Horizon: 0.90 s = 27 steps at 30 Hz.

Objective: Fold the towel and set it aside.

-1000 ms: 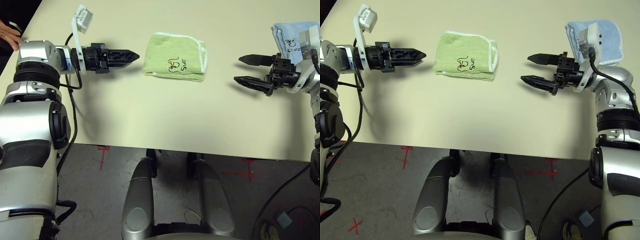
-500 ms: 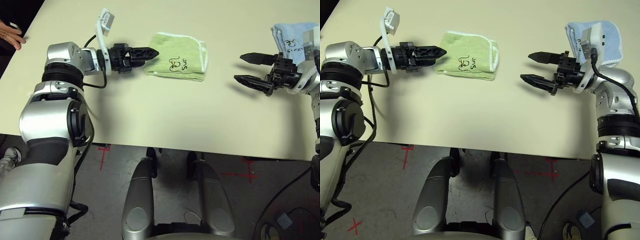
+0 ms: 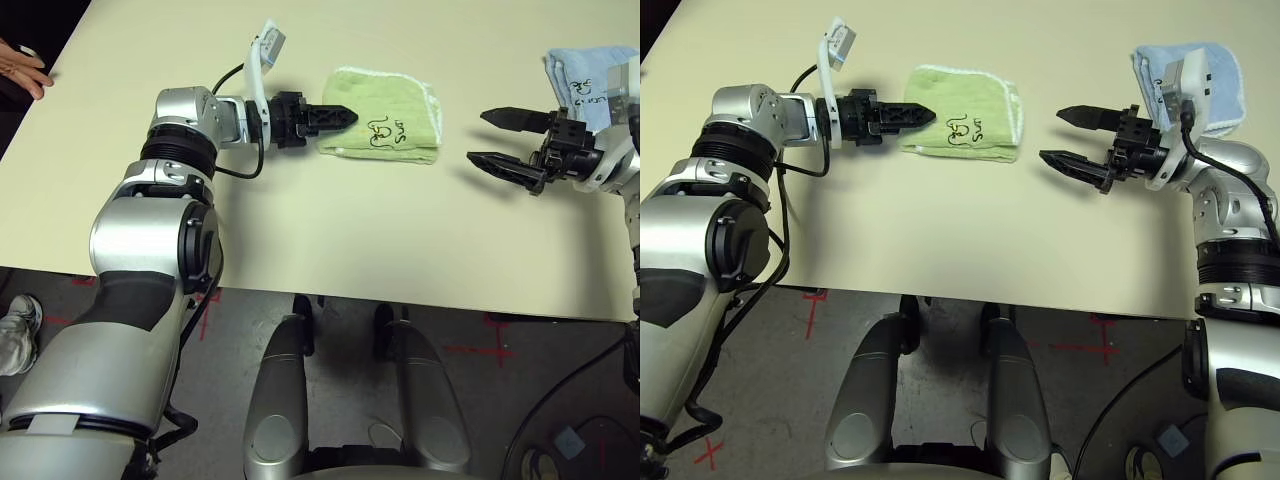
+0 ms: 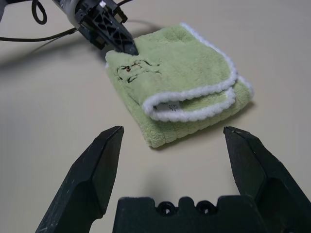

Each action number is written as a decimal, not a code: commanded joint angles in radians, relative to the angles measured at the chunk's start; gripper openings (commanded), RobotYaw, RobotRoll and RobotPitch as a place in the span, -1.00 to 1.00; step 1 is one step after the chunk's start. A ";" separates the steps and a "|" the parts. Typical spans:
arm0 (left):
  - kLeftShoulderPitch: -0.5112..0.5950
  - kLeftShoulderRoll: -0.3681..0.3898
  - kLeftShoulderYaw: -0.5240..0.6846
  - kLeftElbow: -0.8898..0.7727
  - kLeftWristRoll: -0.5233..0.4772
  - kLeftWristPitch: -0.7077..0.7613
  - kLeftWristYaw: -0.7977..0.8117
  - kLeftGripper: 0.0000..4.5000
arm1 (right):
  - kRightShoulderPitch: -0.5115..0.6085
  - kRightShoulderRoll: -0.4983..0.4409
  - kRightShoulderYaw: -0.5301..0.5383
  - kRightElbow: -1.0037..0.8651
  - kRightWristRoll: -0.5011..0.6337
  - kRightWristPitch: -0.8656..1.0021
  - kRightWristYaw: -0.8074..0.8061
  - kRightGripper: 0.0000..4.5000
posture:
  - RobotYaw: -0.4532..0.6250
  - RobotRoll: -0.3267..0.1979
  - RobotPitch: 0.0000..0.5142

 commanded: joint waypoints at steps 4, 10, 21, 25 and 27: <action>0.004 -0.004 -0.007 0.031 0.020 0.015 0.005 -0.96 | 0.004 -0.008 -0.010 -0.002 0.005 -0.004 -0.004 1.00 | -0.17 0.25 0.51; -0.016 0.012 0.044 0.029 -0.012 -0.002 0.044 -0.96 | -0.007 -0.004 -0.008 0.013 0.000 -0.014 -0.011 1.00 | -0.16 0.25 0.50; -0.013 0.107 0.209 0.034 -0.067 -0.162 0.323 -0.96 | -0.025 0.007 -0.010 0.029 0.002 -0.025 -0.027 1.00 | -0.12 0.25 0.47; 0.022 0.158 0.294 0.040 -0.108 -0.244 0.505 -0.96 | -0.039 0.008 -0.008 0.044 0.000 -0.033 -0.027 1.00 | -0.10 0.25 0.47; 0.056 0.188 0.351 0.037 -0.135 -0.298 0.610 -0.96 | -0.047 0.012 -0.008 0.052 -0.002 -0.037 -0.028 1.00 | -0.09 0.25 0.46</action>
